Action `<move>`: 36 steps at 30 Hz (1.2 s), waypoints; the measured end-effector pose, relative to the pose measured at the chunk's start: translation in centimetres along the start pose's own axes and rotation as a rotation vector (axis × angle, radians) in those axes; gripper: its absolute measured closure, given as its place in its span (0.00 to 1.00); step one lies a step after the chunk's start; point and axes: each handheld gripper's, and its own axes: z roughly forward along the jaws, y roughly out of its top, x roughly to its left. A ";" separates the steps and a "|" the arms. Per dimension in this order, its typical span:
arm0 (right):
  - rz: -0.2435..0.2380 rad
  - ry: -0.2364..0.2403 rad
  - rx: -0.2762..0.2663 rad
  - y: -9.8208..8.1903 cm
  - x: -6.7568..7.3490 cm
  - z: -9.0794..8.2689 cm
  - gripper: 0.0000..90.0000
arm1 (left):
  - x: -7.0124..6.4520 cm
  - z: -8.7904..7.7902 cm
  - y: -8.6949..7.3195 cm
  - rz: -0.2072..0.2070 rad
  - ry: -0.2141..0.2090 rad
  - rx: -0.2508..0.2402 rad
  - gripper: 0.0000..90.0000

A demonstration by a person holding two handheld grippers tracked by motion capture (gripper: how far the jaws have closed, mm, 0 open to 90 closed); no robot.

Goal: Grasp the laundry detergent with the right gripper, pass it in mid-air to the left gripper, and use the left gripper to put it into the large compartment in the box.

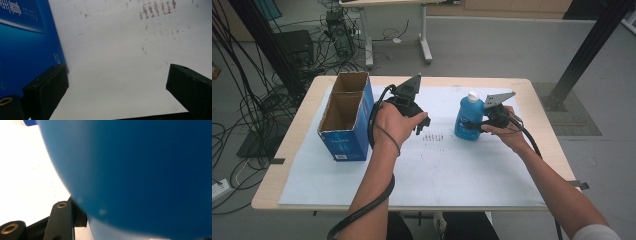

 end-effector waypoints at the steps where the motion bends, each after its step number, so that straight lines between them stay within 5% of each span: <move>1: -0.001 -0.002 0.001 0.0 0.0 0.0 0.50 | 0.0 -0.1 0.0 0.001 0.001 0.000 0.05; 25: 0.001 -0.034 0.027 3.7 1.4 -3.1 0.50 | 1.2 -3.6 0.3 0.086 -0.014 -0.026 0.06; 36: 0.037 -0.044 0.069 5.6 3.1 -4.3 0.50 | 1.8 -6.8 1.0 0.213 -0.016 -0.054 0.06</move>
